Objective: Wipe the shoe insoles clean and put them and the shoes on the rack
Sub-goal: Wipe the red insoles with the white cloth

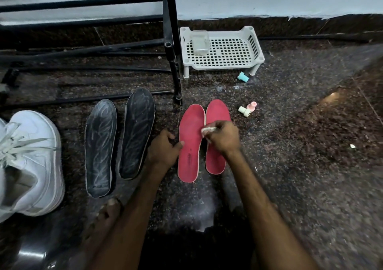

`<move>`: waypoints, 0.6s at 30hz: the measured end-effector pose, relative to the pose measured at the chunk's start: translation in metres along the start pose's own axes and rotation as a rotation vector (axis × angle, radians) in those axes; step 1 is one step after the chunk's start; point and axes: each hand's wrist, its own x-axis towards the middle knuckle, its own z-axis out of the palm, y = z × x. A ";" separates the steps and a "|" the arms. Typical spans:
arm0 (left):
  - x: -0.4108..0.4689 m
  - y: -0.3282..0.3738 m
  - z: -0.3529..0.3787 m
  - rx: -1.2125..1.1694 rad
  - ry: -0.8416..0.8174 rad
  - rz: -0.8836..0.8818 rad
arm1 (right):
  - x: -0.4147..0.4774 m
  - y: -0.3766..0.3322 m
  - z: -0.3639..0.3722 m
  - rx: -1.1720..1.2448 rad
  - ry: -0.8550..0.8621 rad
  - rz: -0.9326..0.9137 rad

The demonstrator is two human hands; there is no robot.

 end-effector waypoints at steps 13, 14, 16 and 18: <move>-0.028 0.018 0.025 0.223 0.050 -0.029 | 0.027 -0.019 0.028 -0.645 -0.255 -0.587; -0.028 0.019 0.024 0.220 0.049 -0.027 | 0.036 -0.021 0.026 -0.656 -0.223 -0.590; -0.028 0.018 0.023 0.209 0.044 -0.027 | 0.055 -0.028 0.019 -0.687 -0.144 -0.599; -0.027 0.018 0.022 0.191 0.036 -0.030 | 0.069 -0.037 0.010 -0.716 -0.086 -0.596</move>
